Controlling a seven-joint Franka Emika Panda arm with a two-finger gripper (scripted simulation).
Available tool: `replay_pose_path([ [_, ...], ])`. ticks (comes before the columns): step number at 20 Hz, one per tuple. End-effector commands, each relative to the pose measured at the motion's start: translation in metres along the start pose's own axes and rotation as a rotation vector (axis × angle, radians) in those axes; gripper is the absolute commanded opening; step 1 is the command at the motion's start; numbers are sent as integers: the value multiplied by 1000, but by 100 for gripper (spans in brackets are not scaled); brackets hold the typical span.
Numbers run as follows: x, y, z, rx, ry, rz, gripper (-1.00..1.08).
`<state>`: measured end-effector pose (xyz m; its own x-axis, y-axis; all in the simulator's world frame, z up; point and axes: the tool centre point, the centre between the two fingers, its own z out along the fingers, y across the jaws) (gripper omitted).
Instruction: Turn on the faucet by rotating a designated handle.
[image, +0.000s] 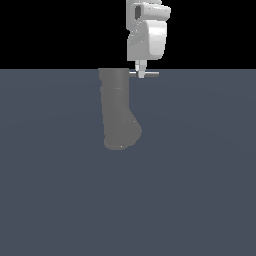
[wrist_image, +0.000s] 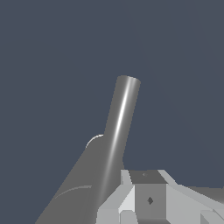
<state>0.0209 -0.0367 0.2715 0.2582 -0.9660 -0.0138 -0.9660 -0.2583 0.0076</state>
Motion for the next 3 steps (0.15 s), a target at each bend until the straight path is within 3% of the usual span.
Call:
replay_pose_path([
  [1,46,5,-1,8,13,66,-100],
  [3,48,3,-1,8,14,68,-100],
])
